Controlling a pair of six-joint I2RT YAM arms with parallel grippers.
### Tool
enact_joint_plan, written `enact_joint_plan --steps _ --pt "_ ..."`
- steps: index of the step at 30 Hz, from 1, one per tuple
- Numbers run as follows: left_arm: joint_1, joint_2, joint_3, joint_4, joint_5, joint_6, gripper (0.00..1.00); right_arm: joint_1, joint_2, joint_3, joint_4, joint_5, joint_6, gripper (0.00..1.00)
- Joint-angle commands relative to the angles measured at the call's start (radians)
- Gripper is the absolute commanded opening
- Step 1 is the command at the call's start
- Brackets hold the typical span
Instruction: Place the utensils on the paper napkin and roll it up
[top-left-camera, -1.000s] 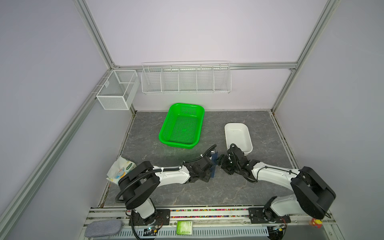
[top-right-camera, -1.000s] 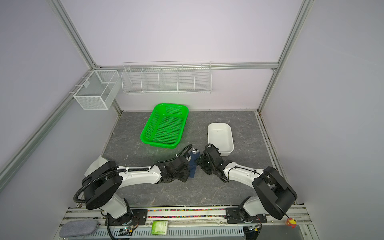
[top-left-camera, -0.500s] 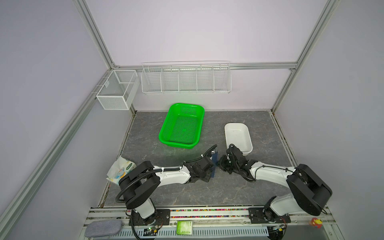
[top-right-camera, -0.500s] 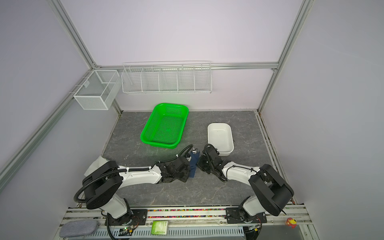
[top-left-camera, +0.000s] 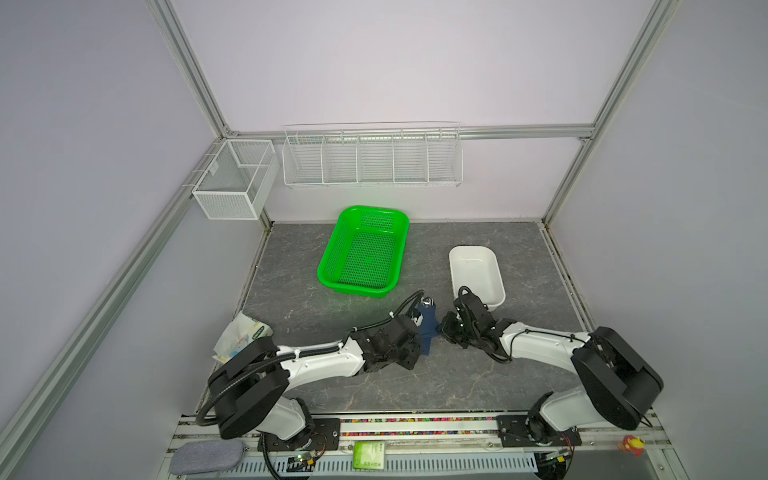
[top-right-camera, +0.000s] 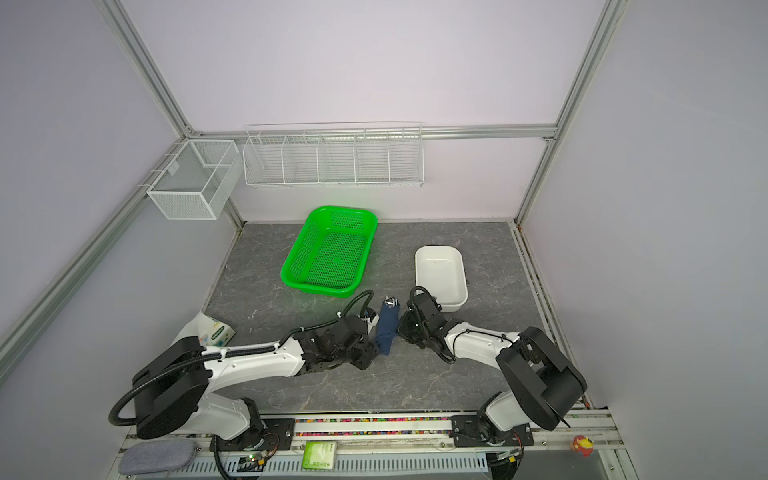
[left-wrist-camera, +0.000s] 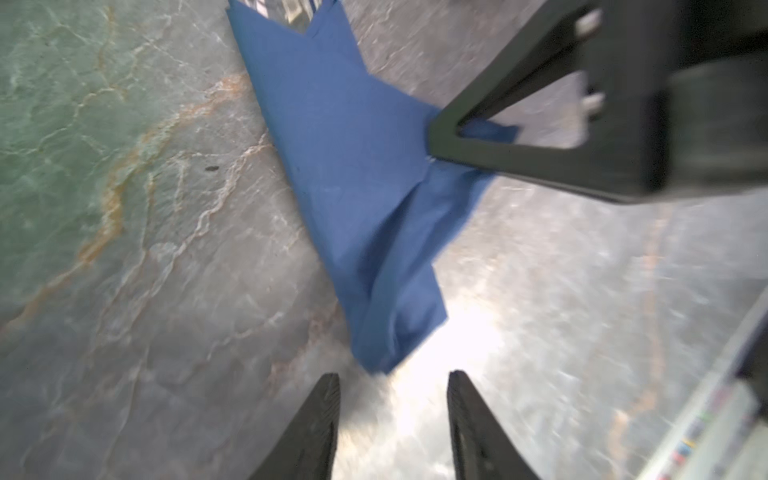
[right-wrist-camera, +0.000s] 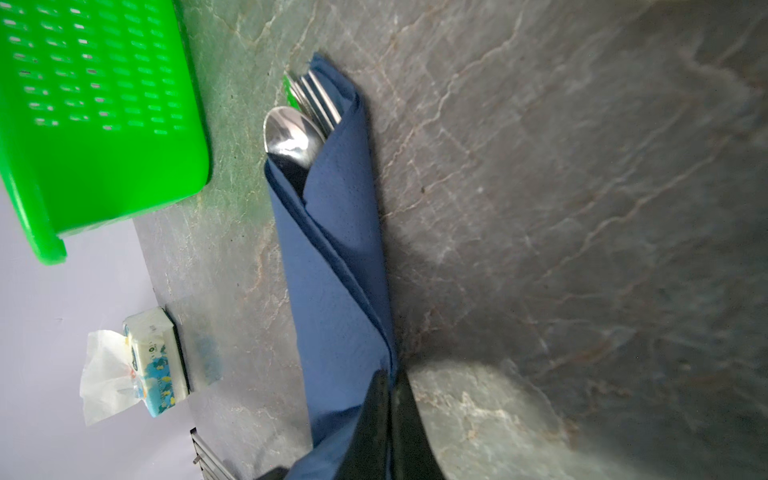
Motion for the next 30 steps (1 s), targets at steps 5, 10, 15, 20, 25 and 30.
enact_joint_plan --steps 5,10,15,20,25,30 --pt "0.071 -0.161 -0.089 0.132 0.058 -0.116 0.36 -0.006 0.016 -0.011 -0.027 0.030 -0.021 0.06" --pt "0.182 -0.059 -0.011 0.100 0.197 -0.196 0.25 -0.005 0.023 -0.012 -0.033 0.033 -0.026 0.06" --pt "0.188 0.062 0.088 0.064 0.277 -0.198 0.16 -0.005 0.042 -0.011 -0.022 0.027 -0.028 0.06" --pt "0.189 0.128 0.102 0.080 0.345 -0.200 0.06 -0.006 0.053 -0.011 -0.011 0.020 -0.025 0.06" --pt "0.188 0.151 0.077 0.094 0.387 -0.198 0.05 -0.005 0.053 -0.011 -0.012 0.022 -0.026 0.06" --pt "0.188 0.190 0.062 0.121 0.444 -0.186 0.04 -0.006 0.050 -0.013 -0.012 0.025 -0.026 0.06"
